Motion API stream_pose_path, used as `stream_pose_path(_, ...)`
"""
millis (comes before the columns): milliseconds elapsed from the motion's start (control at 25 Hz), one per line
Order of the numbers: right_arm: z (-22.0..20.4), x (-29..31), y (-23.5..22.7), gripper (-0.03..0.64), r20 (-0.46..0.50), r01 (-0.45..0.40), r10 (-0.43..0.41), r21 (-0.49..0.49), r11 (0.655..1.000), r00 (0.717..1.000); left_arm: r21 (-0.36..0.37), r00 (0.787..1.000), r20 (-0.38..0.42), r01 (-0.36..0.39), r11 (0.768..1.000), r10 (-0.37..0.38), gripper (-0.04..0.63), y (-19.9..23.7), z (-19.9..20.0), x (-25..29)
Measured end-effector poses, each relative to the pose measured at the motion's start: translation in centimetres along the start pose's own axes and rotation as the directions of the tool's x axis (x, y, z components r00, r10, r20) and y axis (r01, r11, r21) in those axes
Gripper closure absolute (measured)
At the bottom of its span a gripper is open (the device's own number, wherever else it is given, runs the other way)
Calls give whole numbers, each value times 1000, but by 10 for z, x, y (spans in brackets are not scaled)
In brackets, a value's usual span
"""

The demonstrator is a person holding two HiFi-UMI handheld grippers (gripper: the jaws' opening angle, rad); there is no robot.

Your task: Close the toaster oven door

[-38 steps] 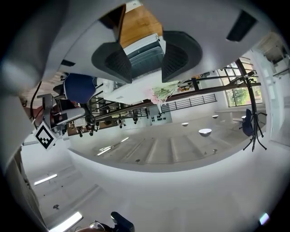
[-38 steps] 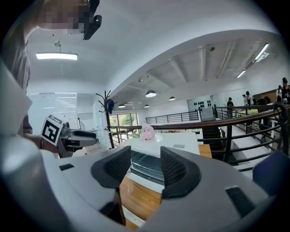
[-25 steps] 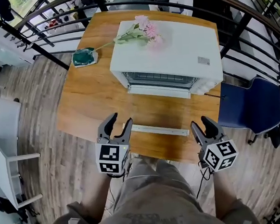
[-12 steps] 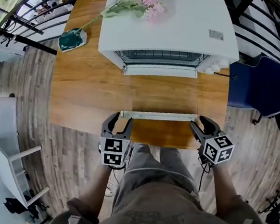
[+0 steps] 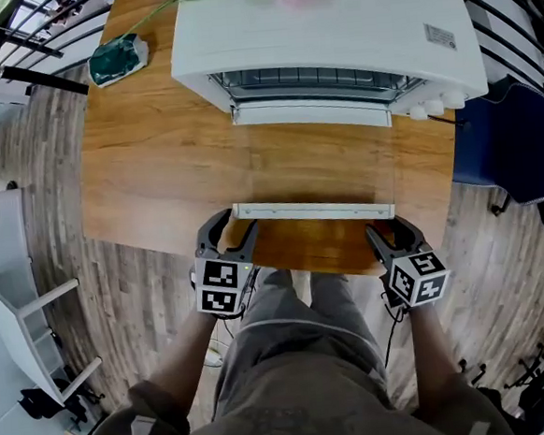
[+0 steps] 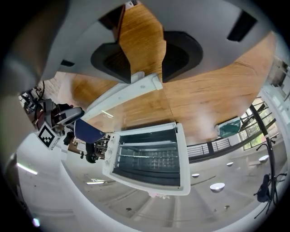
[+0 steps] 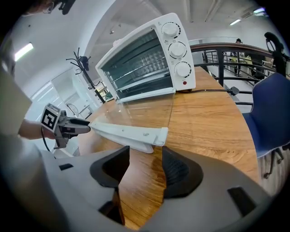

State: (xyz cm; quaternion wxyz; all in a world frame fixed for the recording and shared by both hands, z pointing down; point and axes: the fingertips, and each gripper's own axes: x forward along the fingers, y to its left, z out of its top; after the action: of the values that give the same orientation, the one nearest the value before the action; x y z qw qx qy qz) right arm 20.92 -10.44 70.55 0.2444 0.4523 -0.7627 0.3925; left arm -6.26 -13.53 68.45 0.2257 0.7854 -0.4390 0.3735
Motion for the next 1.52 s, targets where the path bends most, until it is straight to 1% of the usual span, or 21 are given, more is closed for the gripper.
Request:
stream_pose_path(120, 5, 5, 1, 391, 30, 34, -34, -6, 999, 999, -36, 999, -33, 13, 999, -15, 362, 3, -13, 5)
stream_pose_path(200, 8, 5, -2, 398, 50, 73, -72, -15, 997, 996, -46, 999, -21, 30, 999, -31, 362, 5, -11, 8)
stream_pose_path(240, 10, 5, -3, 415, 60, 89, -88, -14, 996, 994, -43, 999, -11, 41, 998, -42, 362, 4, -7, 10)
stream_pose_path(280, 11, 3, -4, 429, 68, 97, -97, -7, 995, 993, -39, 999, 0, 53, 998, -53, 362, 3, -3, 10)
stream_pose_path(400, 15, -1, -3, 436, 92, 96, -98, 30, 995, 991, -36, 997, 26, 74, 997, -73, 362, -1, 6, 9)
stream_pose_path(600, 32, -13, 2, 451, 123, 112, -115, 34, 993, 986, -108, 994, 53, 96, 990, -91, 368, -1, 22, -1)
stream_pose_path(880, 79, -38, 10, 459, 202, 123, -122, 6, 992, 972, -132, 987, 146, 81, 988, -61, 394, 7, 66, -22)
stream_pose_path(1000, 102, -45, 12, 464, 232, 127, -119, -19, 992, 966, -133, 981, 185, 86, 987, -61, 393, 12, 88, -28)
stream_pose_path(1120, 125, -47, 13, 474, 268, 114, -107, -9, 993, 957, -136, 972, 222, 107, 985, -75, 390, 19, 111, -29)
stream_pose_path(1360, 157, -52, 13, 474, 298, 79, -87, 42, 996, 951, -213, 961, 252, 170, 962, -114, 388, 31, 140, -34)
stream_pose_path(1520, 183, -55, 13, 474, 328, 40, -62, 75, 996, 943, -284, 949, 292, 207, 936, -121, 390, 41, 164, -38)
